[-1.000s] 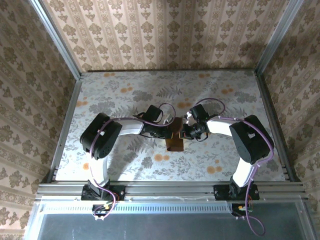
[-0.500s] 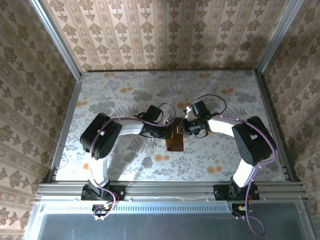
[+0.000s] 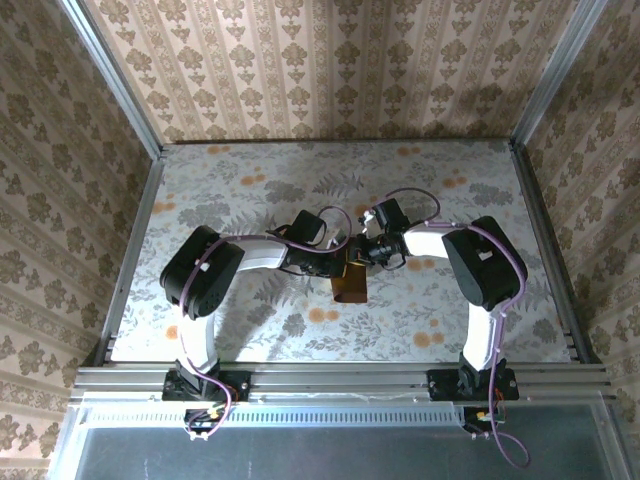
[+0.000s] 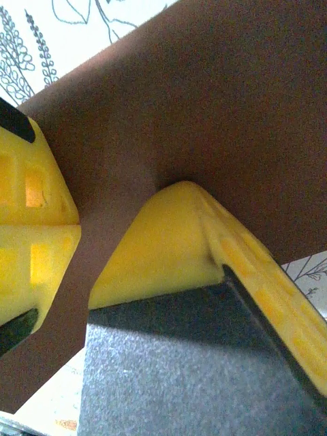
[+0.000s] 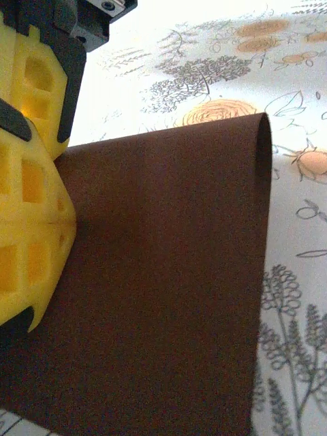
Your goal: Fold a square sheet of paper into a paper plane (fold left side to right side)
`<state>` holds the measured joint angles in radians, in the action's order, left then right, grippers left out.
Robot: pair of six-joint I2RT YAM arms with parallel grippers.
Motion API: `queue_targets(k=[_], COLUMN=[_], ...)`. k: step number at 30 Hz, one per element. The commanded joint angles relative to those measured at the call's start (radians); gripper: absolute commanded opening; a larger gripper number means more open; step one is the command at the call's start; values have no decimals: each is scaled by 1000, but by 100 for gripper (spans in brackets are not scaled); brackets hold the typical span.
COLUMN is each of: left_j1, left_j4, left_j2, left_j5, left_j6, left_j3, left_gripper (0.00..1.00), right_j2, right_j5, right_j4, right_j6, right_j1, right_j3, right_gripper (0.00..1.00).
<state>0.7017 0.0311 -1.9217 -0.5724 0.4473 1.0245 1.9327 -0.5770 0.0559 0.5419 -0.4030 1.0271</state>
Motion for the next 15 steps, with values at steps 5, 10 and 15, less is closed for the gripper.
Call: queue_targets(k=[5,10,15], left_j1=[13,14,19], left_j4=[115,140,160], left_j2=[12,47,82], left_j5=[-2,-13,-36], left_j6=[-25,-24,-23], left_j3=[-54,-93,-132], left_gripper=[1,1,1], right_j2=[57,78,88], right_j5=[139,190,206], right_j4=[187,221,231], right_j6=[-55,-61,-65], right_j1=[1,6,12], right_j3=[7,-2,-4], right_gripper=[0,0,0])
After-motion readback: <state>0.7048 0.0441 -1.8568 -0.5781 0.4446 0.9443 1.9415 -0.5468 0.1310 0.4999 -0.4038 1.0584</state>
